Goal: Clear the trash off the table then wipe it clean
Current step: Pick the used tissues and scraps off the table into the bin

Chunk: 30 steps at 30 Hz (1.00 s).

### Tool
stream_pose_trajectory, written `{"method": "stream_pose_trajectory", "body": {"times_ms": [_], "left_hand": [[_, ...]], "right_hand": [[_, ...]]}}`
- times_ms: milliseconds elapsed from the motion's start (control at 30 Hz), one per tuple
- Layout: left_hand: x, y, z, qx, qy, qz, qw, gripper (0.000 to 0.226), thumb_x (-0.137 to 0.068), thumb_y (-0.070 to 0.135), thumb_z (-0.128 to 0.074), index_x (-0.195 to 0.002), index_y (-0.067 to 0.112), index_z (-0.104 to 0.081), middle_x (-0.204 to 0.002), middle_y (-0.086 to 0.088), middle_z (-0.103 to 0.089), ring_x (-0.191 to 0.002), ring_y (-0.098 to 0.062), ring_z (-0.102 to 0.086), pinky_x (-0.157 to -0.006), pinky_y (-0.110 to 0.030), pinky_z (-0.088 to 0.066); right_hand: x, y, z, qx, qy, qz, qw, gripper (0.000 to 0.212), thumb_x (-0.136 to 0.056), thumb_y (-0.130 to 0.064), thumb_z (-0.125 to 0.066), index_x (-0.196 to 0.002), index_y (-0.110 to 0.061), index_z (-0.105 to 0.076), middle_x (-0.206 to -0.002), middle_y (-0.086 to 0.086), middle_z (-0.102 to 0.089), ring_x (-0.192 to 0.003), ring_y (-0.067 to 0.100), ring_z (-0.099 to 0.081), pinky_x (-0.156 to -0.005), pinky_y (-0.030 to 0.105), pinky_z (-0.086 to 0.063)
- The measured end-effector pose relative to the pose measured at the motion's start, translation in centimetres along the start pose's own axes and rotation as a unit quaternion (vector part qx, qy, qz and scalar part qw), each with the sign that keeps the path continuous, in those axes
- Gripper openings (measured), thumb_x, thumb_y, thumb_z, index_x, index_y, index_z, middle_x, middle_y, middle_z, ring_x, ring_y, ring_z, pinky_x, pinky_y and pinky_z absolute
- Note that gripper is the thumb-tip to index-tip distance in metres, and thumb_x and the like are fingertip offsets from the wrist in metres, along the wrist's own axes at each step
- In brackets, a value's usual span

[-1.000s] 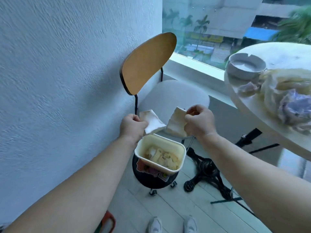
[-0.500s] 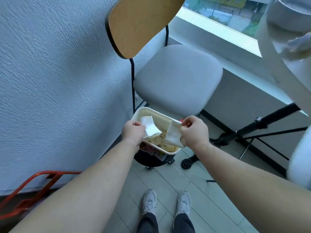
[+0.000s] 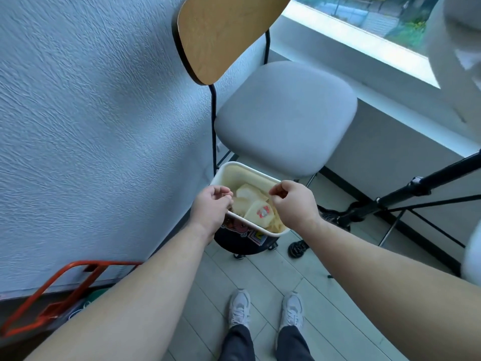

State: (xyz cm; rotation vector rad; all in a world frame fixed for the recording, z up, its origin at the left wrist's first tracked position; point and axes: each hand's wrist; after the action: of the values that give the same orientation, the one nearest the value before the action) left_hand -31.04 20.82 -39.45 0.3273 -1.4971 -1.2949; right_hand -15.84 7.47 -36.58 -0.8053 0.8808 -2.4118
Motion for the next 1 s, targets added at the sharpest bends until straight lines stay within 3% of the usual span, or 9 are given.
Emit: {"method": "stream_pose_trajectory", "body": {"times_ms": [200, 300, 433, 567, 667, 767, 867, 1000], "left_hand": [[1.0, 2.0, 1.0, -0.006, 0.024, -0.048, 0.999, 0.012, -0.098, 0.003, -0.065, -0.093, 0.015, -0.065, -0.092, -0.004, -0.075, -0.079, -0.014, -0.069, -0.068, -0.026, -0.054], [1.3, 3.7, 1.9, -0.031, 0.025, -0.077, 0.996, 0.013, -0.094, 0.005, -0.067, -0.089, 0.018, -0.068, -0.09, -0.006, -0.076, -0.08, -0.017, -0.068, -0.074, -0.032, -0.05], [2.4, 7.8, 3.0, -0.072, 0.021, -0.126, 0.989, 0.008, -0.092, 0.011, -0.068, -0.093, 0.019, -0.071, -0.094, -0.005, -0.076, -0.085, -0.022, -0.069, -0.08, -0.039, -0.058], [3.8, 13.2, 3.5, -0.075, 0.032, -0.18, 0.98, 0.008, -0.094, 0.016, -0.067, -0.093, 0.023, -0.071, -0.096, -0.001, -0.075, -0.09, -0.02, -0.07, -0.074, -0.031, -0.056], [5.4, 17.4, 3.3, -0.056, 0.028, -0.22, 0.973, 0.007, -0.088, 0.018, -0.066, -0.089, 0.024, -0.071, -0.094, -0.001, -0.076, -0.088, -0.02, -0.069, -0.075, -0.033, -0.055], [7.1, 21.3, 2.3, -0.044, 0.015, -0.256, 0.966, 0.01, -0.081, 0.022, -0.065, -0.088, 0.024, -0.073, -0.089, 0.0, -0.075, -0.081, -0.021, -0.067, -0.074, -0.036, -0.056], [9.1, 24.5, 0.4, -0.041, -0.006, -0.304, 0.952, 0.01, -0.086, 0.02, -0.064, -0.091, 0.023, -0.072, -0.088, -0.001, -0.074, -0.081, -0.023, -0.066, -0.07, -0.034, -0.054], [13.0, 27.7, -3.4, -0.055, -0.04, -0.387, 0.92, 0.008, -0.096, 0.019, -0.064, -0.096, 0.023, -0.071, -0.089, 0.0, -0.073, -0.089, -0.021, -0.068, -0.075, -0.038, -0.059]], "right_hand": [[1.3, -1.5, 1.0, -0.036, 0.012, 0.004, 0.999, 0.021, -0.093, -0.012, -0.058, -0.092, -0.025, -0.075, -0.086, -0.011, -0.073, -0.077, 0.009, -0.069, -0.071, 0.026, -0.056], [1.9, -3.1, 2.1, -0.038, 0.018, 0.024, 0.999, 0.02, -0.094, -0.012, -0.059, -0.092, -0.025, -0.074, -0.085, -0.014, -0.072, -0.075, 0.004, -0.066, -0.064, 0.017, -0.05], [2.9, -6.1, 4.9, -0.035, 0.039, 0.056, 0.997, 0.019, -0.095, -0.014, -0.059, -0.098, -0.023, -0.075, -0.089, -0.012, -0.071, -0.074, 0.003, -0.064, -0.054, 0.006, -0.043], [4.1, -9.6, 8.4, -0.066, 0.064, 0.072, 0.993, 0.019, -0.095, -0.015, -0.06, -0.101, -0.024, -0.075, -0.091, -0.009, -0.072, -0.083, 0.015, -0.066, -0.072, 0.024, -0.051], [5.4, -12.2, 11.4, -0.106, 0.102, 0.09, 0.985, 0.02, -0.091, -0.016, -0.057, -0.096, -0.031, -0.07, -0.086, -0.003, -0.074, -0.075, 0.025, -0.071, -0.064, 0.033, -0.06], [6.9, -14.4, 14.5, -0.122, 0.151, 0.125, 0.973, 0.02, -0.091, -0.017, -0.057, -0.099, -0.031, -0.068, -0.085, 0.0, -0.074, -0.073, 0.028, -0.071, -0.067, 0.041, -0.063], [8.7, -15.8, 17.4, -0.127, 0.21, 0.147, 0.958, 0.021, -0.09, -0.014, -0.059, -0.103, -0.026, -0.071, -0.083, 0.0, -0.073, -0.069, 0.028, -0.069, -0.063, 0.04, -0.061], [11.4, -15.9, 21.7, -0.126, 0.277, 0.153, 0.94, 0.024, -0.091, -0.013, -0.059, -0.108, -0.022, -0.073, -0.079, -0.005, -0.069, -0.06, 0.014, -0.059, -0.057, 0.024, -0.048]]}}
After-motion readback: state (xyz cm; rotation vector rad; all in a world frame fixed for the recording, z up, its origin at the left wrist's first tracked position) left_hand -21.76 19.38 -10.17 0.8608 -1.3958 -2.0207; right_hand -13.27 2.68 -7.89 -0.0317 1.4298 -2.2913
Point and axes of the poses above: each hand's wrist, its own x-axis away from the middle knuckle, its own z-axis out of the back of the hand, y = z × x
